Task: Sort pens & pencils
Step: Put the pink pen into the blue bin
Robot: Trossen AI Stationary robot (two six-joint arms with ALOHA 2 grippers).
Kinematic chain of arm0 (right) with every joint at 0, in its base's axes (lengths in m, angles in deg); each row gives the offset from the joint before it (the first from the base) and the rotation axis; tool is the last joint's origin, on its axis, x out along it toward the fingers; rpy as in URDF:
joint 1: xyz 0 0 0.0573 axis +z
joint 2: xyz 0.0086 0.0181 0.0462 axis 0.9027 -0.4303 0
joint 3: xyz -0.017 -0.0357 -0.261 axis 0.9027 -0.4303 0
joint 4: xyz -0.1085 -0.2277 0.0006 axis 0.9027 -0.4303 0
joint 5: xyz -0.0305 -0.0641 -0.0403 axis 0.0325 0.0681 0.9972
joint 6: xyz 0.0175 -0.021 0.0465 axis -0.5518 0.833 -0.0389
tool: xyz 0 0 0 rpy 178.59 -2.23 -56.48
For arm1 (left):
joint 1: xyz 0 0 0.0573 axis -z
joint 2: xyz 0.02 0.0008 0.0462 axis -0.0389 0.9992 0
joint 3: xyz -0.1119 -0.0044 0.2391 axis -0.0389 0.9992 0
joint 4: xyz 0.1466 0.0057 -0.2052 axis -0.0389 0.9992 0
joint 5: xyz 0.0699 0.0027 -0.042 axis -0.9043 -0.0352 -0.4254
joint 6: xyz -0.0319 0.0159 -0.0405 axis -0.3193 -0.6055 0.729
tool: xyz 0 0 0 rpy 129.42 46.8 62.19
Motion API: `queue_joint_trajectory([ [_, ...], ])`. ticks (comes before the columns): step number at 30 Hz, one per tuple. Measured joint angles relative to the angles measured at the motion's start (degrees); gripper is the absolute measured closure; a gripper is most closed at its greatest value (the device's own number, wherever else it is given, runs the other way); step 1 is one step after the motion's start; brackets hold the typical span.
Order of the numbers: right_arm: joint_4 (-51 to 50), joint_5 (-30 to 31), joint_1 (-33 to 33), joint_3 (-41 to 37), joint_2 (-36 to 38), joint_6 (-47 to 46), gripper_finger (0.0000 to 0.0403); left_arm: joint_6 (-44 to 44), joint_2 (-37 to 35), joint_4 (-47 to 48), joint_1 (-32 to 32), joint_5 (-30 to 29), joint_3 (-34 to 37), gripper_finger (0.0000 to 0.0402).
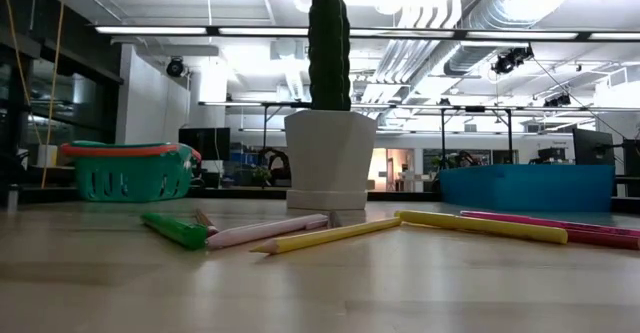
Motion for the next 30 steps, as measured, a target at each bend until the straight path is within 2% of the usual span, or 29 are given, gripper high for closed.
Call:
queue_joint_trajectory([
  [11, -17.1, 0.2, 2.5, 11.2, -13.1, -5.2, 0.0293, 6.9, 0.2, 5.9, 7.7, -9.8, 0.0, 0.0305],
  [16, -17.9, 0.2, 5.2, 11.4, -16.9, -6.4, 0.0293, 9.8, 0.2, 7.2, 9.9, -13.7, 0.0, 0.0305],
  [21, -17.2, 0.5, 8.5, 11.1, -19.7, -10.0, 0.0293, 11.7, 0.9, 7.2, 11.0, -13.7, 0.0, 0.0305],
  [25, -15.8, 4.2, 11.4, 11.1, -20.8, -13.1, 0.0293, 11.9, 2.2, 7.5, 11.7, -13.5, 0.0, 0.0305],
  [30, -16.4, 6.1, 13.7, 11.1, -20.9, -16.6, 0.0293, 12.4, 4.5, 7.6, 11.8, -12.6, 0.0, 0.0305],
])
